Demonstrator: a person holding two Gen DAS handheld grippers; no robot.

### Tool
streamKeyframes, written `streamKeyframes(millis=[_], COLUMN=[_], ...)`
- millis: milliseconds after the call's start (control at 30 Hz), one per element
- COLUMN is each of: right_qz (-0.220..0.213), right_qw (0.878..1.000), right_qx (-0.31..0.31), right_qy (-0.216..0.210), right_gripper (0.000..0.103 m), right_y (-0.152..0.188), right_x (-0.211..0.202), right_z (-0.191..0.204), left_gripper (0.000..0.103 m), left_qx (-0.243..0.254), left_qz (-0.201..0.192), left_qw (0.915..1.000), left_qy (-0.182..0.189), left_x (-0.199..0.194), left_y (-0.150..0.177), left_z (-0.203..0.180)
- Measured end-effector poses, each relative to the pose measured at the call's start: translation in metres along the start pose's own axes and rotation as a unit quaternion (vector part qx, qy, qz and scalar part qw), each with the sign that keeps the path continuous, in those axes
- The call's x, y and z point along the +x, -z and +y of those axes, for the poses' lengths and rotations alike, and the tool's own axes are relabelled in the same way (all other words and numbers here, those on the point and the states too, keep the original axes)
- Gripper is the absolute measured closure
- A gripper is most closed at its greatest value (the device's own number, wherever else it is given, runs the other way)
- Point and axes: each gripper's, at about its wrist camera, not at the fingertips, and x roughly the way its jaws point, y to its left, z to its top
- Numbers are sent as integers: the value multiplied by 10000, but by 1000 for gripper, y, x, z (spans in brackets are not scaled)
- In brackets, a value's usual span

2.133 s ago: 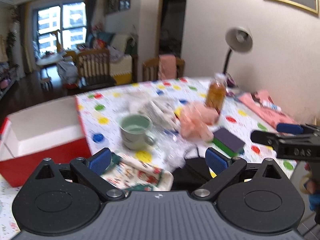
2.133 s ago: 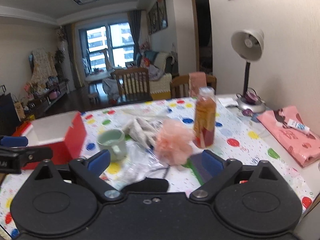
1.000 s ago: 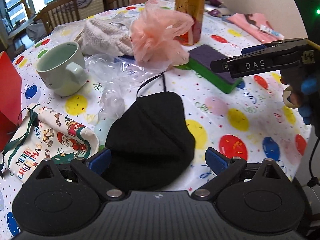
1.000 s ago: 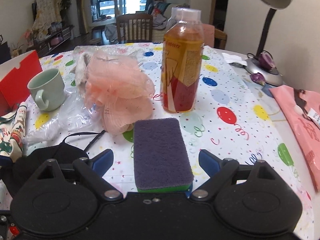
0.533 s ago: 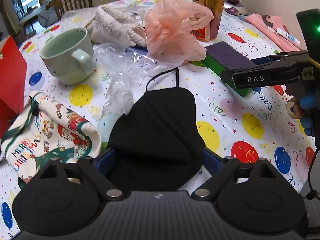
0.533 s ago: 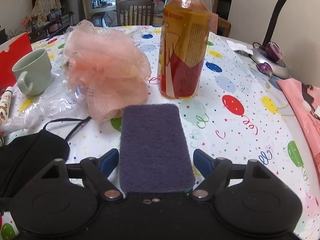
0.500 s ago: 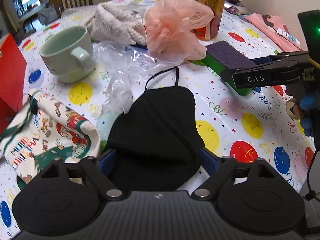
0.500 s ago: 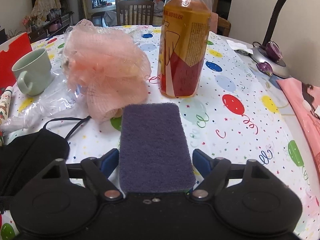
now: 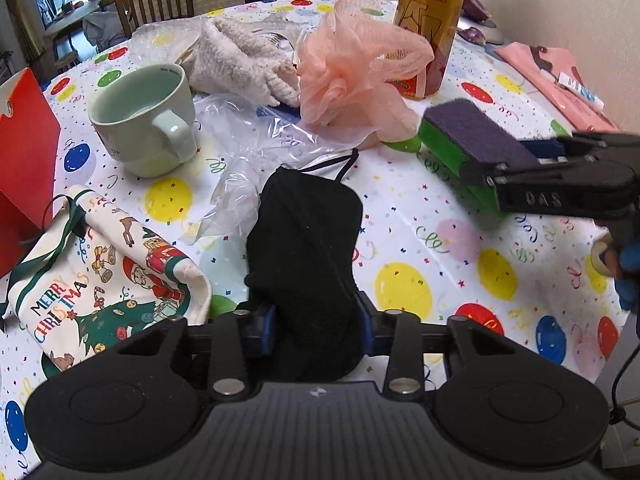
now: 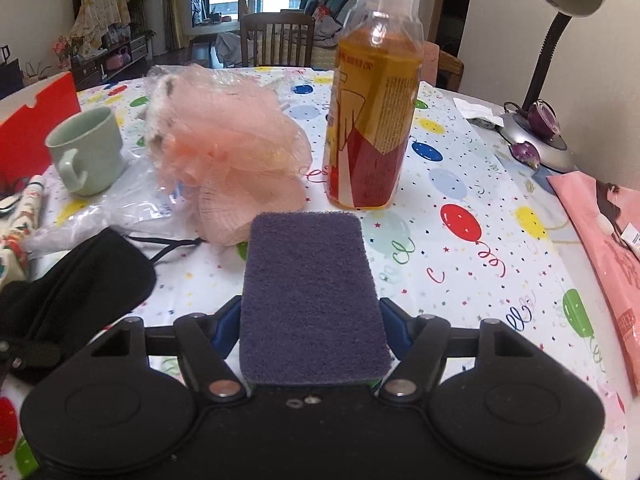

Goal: Organize soft objects
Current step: 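Carry the black mask with the left gripper while the right gripper carries the sponge into the box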

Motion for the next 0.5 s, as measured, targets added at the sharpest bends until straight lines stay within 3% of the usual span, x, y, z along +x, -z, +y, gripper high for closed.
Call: streamKeyframes(millis=[333, 500], right_qz=[-198, -266], right_qw=[9979, 9951], right_qx=[468, 722], right_qy=[-394, -623], right_gripper=[34, 34], right_y=[4, 0], right_x=[-56, -78], right_z=[2, 0], left_gripper=[74, 74], left_qx=[-238, -238], left_qz=[-78, -327], left_qw=[9991, 9983], left_qy=[331, 425], left_x=[-29, -55], left_y=[-11, -19], left_z=[6, 7])
